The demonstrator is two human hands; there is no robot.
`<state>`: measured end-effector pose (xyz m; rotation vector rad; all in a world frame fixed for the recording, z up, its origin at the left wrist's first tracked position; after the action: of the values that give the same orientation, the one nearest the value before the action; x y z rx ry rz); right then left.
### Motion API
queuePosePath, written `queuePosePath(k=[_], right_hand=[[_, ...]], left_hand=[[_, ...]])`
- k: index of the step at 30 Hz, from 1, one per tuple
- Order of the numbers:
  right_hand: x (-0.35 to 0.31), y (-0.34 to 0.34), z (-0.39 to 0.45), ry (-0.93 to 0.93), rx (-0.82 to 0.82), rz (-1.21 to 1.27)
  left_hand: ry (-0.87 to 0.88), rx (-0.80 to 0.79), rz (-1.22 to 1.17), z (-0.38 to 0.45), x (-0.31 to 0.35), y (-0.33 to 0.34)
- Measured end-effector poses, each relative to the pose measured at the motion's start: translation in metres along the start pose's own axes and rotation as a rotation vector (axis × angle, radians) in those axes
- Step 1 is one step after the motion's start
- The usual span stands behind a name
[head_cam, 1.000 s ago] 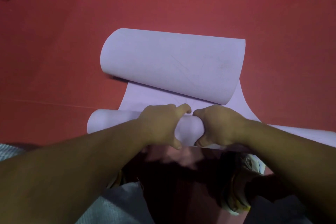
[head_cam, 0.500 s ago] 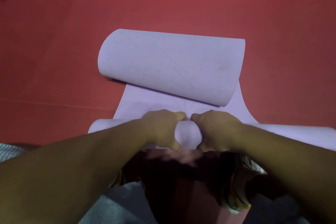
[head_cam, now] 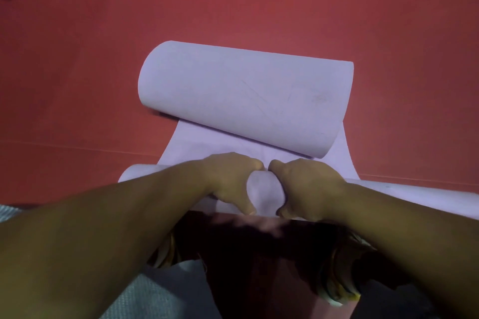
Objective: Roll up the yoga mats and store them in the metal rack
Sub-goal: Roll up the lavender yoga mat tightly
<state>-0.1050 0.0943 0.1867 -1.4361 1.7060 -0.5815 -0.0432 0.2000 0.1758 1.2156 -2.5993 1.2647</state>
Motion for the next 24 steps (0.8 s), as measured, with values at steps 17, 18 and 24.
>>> queuePosePath(k=[17, 18, 24], right_hand=[[0.012, -0.019, -0.001, 0.040, -0.054, -0.065], [0.016, -0.020, -0.001, 0.053, -0.088, -0.009], [0.022, -0.019, -0.001, 0.073, -0.126, 0.084]], left_hand=[[-0.042, 0.127, -0.103, 0.003, 0.009, -0.001], [-0.043, 0.167, -0.056, 0.002, 0.010, -0.002], [-0.043, 0.239, 0.035, 0.000, 0.009, -0.007]])
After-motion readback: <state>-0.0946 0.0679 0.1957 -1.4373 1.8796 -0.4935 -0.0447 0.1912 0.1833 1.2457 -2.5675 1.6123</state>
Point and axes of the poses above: each hand's wrist, its own z-axis towards the middle knuckle, its own y-axis out of the palm, x = y × z, the point moved 7 cm from there along z, towards the middle knuckle, and after that the axes turned 6 degrees about z, right-handed, at the moved point
